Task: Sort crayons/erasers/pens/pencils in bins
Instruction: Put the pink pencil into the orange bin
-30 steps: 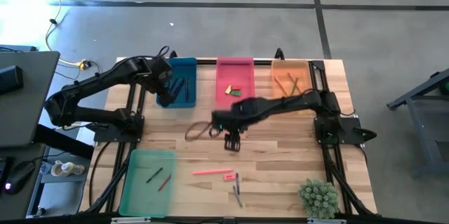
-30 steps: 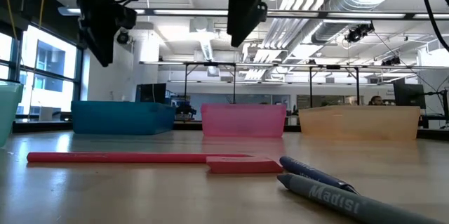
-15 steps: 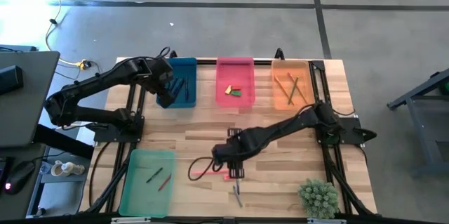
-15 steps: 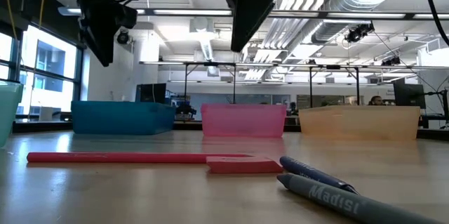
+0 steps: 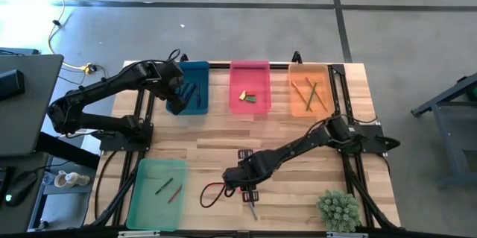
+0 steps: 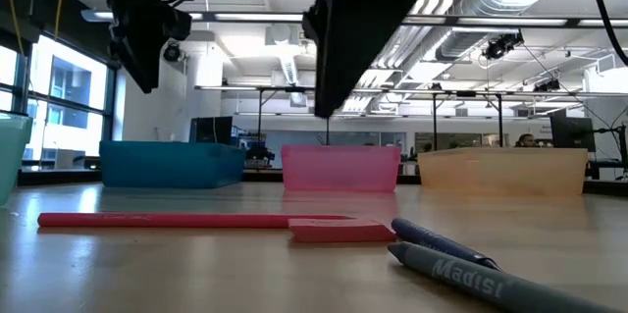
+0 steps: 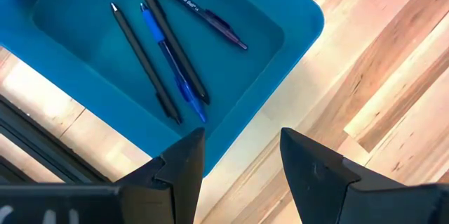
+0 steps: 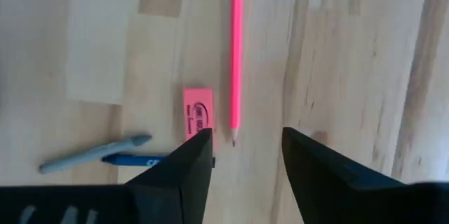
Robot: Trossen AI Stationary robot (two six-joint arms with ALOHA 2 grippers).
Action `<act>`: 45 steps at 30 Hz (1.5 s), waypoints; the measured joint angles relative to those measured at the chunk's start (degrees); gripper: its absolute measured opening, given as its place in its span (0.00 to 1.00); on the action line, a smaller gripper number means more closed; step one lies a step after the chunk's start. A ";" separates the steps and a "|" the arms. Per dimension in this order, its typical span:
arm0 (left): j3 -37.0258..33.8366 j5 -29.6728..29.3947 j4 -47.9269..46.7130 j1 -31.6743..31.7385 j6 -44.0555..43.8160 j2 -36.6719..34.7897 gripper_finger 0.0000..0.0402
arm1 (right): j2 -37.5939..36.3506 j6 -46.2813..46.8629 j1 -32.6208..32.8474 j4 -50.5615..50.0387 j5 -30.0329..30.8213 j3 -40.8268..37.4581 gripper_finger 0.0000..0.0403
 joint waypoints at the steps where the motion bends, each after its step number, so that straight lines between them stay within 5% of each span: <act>1: -0.01 0.00 -0.06 -0.02 -0.01 0.00 0.43 | 0.69 0.06 0.04 -0.28 0.02 0.00 0.39; 29: -0.01 -0.48 0.13 -0.04 -0.39 0.00 0.43 | 9.83 1.51 0.22 1.43 -3.09 0.41 0.28; 45: -0.01 -2.03 0.09 -0.04 0.63 0.00 0.43 | 10.61 2.95 0.35 -0.19 -2.28 0.26 0.02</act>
